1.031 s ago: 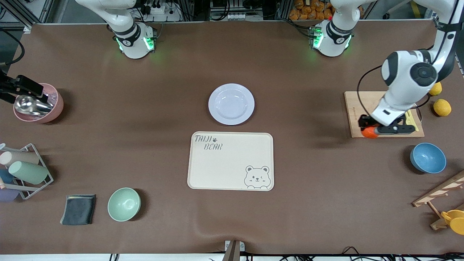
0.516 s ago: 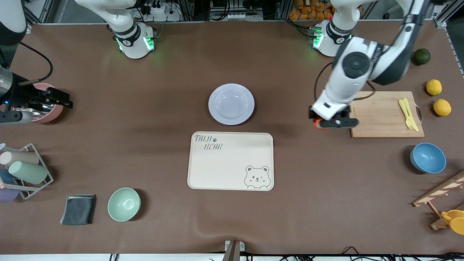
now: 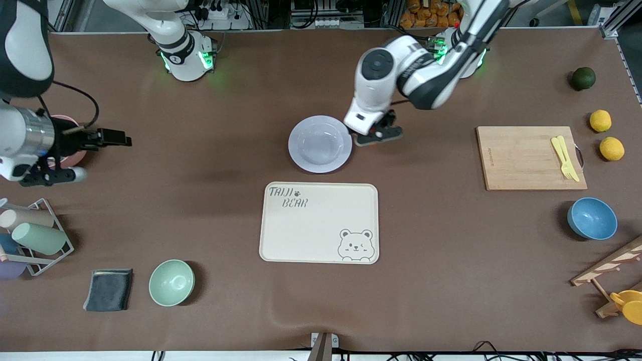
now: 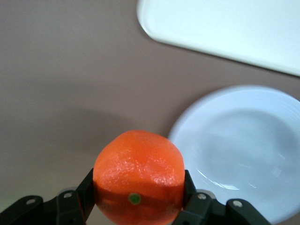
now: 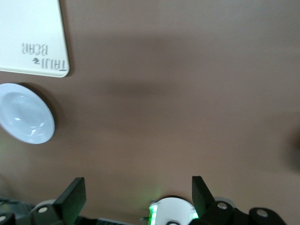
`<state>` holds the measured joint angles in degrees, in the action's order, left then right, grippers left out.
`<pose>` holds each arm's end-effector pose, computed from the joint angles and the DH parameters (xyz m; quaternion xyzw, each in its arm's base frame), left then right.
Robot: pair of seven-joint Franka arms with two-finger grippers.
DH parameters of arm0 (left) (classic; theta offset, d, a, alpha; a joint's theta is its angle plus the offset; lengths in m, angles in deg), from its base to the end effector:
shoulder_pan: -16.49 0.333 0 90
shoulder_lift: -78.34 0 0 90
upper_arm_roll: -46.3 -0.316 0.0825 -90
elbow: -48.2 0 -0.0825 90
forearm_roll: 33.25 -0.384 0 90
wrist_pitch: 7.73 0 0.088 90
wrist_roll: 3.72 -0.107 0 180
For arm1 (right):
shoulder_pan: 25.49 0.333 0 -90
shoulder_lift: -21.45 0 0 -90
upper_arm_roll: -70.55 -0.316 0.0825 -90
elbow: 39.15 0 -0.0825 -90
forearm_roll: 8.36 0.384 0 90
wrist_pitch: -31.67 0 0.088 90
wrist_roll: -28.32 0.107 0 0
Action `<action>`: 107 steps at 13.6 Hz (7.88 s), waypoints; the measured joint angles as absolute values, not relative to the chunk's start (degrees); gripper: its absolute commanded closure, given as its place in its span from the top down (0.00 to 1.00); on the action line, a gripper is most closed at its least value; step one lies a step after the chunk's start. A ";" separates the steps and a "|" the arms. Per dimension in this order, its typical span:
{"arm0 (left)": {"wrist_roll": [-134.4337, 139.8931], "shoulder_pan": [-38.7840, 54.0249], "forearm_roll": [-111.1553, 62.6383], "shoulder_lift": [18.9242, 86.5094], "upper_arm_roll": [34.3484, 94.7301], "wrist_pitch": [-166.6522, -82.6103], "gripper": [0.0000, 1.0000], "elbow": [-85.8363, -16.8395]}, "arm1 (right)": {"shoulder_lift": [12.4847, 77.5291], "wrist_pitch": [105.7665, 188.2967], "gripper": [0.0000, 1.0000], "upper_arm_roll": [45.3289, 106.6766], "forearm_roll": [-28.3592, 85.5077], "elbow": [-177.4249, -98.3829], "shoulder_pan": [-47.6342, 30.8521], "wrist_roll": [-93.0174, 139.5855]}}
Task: Place orange and plate with both arms
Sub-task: 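Carry the orange to the plate while the right gripper reaches forward, then release the orange onto the white plate with the left gripper, then grip the plate rim with the right gripper while the left gripper withdraws, then lift the plate with the right gripper toward the bear tray, then lower the plate onto the bear tray with the right gripper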
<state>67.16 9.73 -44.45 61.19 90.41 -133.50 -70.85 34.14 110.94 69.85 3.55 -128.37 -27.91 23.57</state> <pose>0.3710 -0.4305 0.3149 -0.9915 -0.1196 0.0449 0.0245 0.5837 0.0070 0.4946 -0.9748 -0.0248 0.1890 0.1159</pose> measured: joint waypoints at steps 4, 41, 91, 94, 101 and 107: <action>78.30 1.40 -44.55 52.68 89.94 -133.49 0.14 -63.48 | 41.63 110.99 1.00 69.83 9.34 -128.60 -28.14 23.32; 18.49 22.31 -32.60 69.89 53.75 -105.56 1.00 -37.03 | 45.98 148.28 1.00 68.91 51.94 -163.80 -0.04 12.88; 9.48 15.00 -31.72 81.45 43.28 -98.76 1.00 -45.92 | 42.25 158.58 0.00 70.90 78.40 -162.54 6.40 6.22; 9.47 15.00 -31.72 81.46 43.28 -98.76 1.00 -46.23 | 42.44 161.20 0.00 71.73 76.96 -159.02 5.40 5.69; 9.48 14.86 -31.72 80.48 43.31 -101.25 1.00 -47.80 | 52.04 164.53 0.00 71.97 66.05 -144.29 1.28 5.36; 9.47 14.53 -31.72 79.60 43.57 -103.11 1.00 -48.14 | 61.13 163.39 0.00 71.76 57.05 -134.31 0.81 10.41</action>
<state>9.47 14.53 -31.72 79.60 43.57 -103.11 -48.14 61.13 163.39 71.76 57.05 -134.31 0.81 10.41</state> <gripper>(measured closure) 0.000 0.912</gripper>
